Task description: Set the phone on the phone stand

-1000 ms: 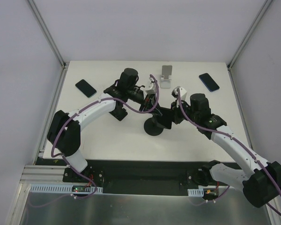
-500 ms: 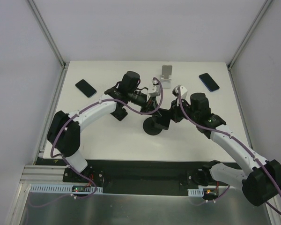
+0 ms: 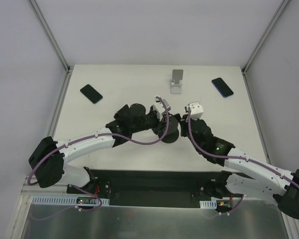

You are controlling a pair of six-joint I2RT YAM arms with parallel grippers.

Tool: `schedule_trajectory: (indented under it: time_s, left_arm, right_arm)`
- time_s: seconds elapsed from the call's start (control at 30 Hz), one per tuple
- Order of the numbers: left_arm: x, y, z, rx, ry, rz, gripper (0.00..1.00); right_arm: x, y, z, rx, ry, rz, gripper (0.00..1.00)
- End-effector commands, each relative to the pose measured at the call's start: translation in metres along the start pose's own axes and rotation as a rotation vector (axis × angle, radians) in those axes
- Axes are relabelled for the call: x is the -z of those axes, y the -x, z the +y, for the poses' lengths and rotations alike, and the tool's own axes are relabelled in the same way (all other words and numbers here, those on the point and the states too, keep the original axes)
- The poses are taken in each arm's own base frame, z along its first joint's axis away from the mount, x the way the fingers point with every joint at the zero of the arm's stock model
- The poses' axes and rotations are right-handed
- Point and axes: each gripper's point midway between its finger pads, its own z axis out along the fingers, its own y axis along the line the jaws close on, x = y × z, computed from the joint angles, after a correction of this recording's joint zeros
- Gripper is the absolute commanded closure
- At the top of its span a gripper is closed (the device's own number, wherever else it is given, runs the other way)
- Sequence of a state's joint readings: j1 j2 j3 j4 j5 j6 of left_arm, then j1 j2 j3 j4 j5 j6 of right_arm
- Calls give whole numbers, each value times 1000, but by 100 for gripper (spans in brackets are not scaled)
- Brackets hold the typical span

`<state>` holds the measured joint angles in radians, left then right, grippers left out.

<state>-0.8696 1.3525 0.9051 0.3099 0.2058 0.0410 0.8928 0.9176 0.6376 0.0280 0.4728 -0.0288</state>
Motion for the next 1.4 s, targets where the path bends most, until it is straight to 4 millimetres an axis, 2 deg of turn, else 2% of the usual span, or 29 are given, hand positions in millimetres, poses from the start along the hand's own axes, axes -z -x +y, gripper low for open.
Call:
schedule_trajectory:
  time_s: [0.0, 0.13, 0.27, 0.3, 0.33, 0.4, 0.43, 0.47, 0.53, 0.6, 0.63, 0.67, 0.77, 0.9, 0.93, 1.0, 1.03, 1.13, 1.37]
  left_arm:
    - [26, 58, 97, 80, 577, -273, 100]
    - [18, 54, 93, 105, 580, -275, 100]
    - [10, 49, 89, 106, 565, -265, 100]
    - [8, 48, 86, 101, 547, -260, 100]
    - [5, 49, 79, 100, 501, -260, 100]
    - [4, 45, 71, 98, 455, -251, 100]
    - [6, 49, 68, 98, 436, -259, 100]
    - [6, 45, 62, 98, 407, -244, 100]
    - [9, 49, 57, 105, 381, -251, 100]
    - [11, 49, 50, 108, 343, -244, 100]
    - [15, 55, 46, 108, 327, -259, 100]
    - [17, 54, 44, 110, 319, -260, 100]
    - [23, 62, 35, 105, 267, -286, 100]
    - [24, 69, 9, 46, 120, -272, 100]
    - [25, 67, -10, 20, 12, -251, 100]
    - [27, 65, -24, -36, -88, -239, 100]
    - [32, 65, -42, -64, -193, -236, 100]
    - [35, 56, -55, -94, -290, -220, 100]
    - [28, 51, -56, 3, -337, -209, 100]
  right_arm:
    - [24, 31, 13, -224, -128, -168, 100]
    - [35, 41, 49, -277, -96, -204, 100]
    - [53, 38, 81, -316, -58, -189, 100]
    - [55, 32, 81, -301, -51, -161, 100]
    - [58, 28, 78, -282, -40, -134, 81]
    - [64, 20, 76, -210, 3, -103, 58]
    - [71, 25, 66, -134, 23, -119, 43]
    - [74, 24, 59, -86, 26, -117, 33]
    - [80, 20, 38, -8, 34, -88, 22]
    - [78, 7, 23, 45, 67, -26, 20]
    - [83, 0, 24, 46, 142, 14, 18]
    - [79, -3, 8, 27, 105, 31, 18]
    - [79, -19, -4, -5, 132, 66, 18]
    - [77, -27, -1, 11, 179, 93, 17]
    - [75, -30, 1, 15, 186, 110, 16]
    - [73, -31, 5, 47, 204, 128, 16]
    - [73, -31, 5, 56, 209, 131, 16]
    - [69, -26, 8, 52, 225, 133, 15]
    - [68, -15, 19, 21, 281, 108, 14]
